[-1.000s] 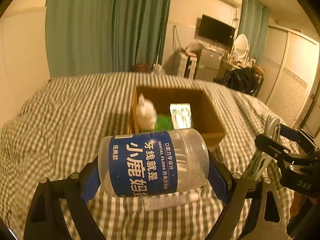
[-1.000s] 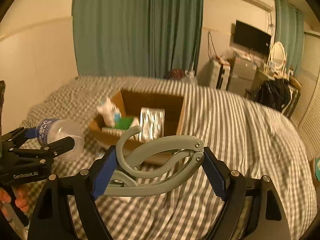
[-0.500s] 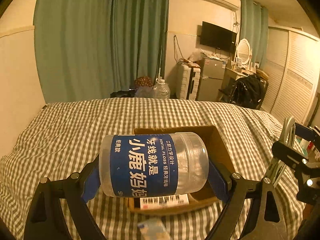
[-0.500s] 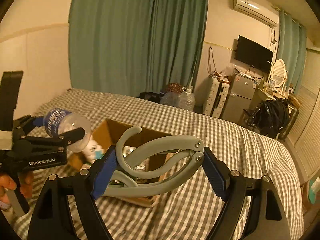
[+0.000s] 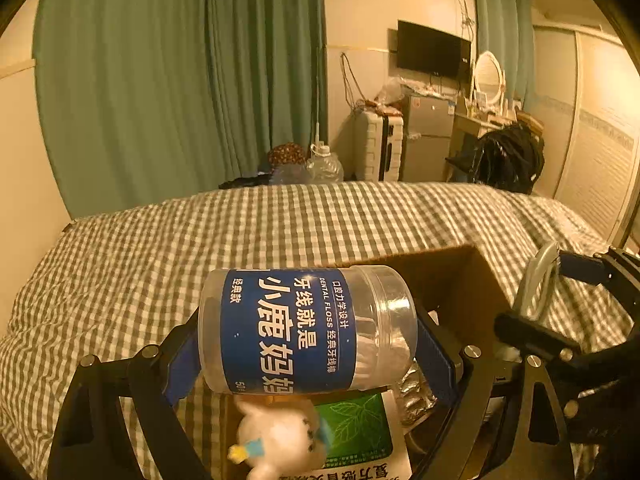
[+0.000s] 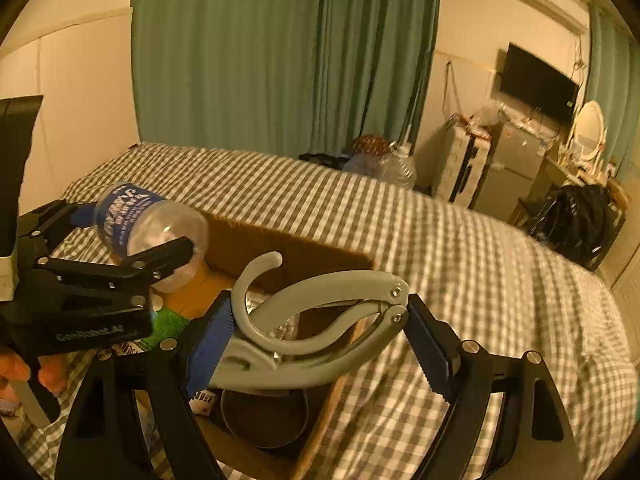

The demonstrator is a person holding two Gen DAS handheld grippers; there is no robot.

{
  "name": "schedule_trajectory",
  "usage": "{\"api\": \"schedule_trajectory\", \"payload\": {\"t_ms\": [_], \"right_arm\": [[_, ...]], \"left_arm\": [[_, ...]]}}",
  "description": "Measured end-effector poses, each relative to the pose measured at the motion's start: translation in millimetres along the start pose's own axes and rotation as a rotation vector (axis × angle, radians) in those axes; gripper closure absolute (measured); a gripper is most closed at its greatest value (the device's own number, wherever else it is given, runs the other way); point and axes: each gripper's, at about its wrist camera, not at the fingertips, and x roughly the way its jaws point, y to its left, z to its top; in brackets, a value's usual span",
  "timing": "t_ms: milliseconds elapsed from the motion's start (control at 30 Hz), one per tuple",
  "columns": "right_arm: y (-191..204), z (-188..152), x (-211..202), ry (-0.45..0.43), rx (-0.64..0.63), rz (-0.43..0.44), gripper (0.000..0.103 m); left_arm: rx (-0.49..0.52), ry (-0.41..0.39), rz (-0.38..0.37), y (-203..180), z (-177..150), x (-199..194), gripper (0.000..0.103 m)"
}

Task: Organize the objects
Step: 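Carry the clip and floss bottle into the cardboard box and release both, then grasp the white tube with the right tool while left grasps the blue tissue pack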

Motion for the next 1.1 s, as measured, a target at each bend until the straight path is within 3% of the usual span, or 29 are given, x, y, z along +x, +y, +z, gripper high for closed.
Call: {"api": "schedule_trajectory", "payload": {"t_ms": [100,233,600,900,1100], "right_arm": [[-3,-6,7,0.039,0.012,0.050,0.020],[-1,-13,-4,0.033,0.032,0.035,0.016],[4,-27,-99,-0.041,0.069,0.009,0.011],[37,-43,-173,-0.126,-0.014,0.030,0.011],[71,-61,-166,-0.091,-0.085,0.098,0.011]], "left_arm": [[0.014,0.010,-0.013,-5,-3,3,0.010],[0.045,-0.031,-0.003,-10,-5,-12,0.004],[0.033,-0.096,0.014,-12,1,-98,0.000],[-0.031,-0.134,0.071,12,-20,-179,0.000],[-0.068,-0.088,0.139,33,-56,-196,0.000]]}}
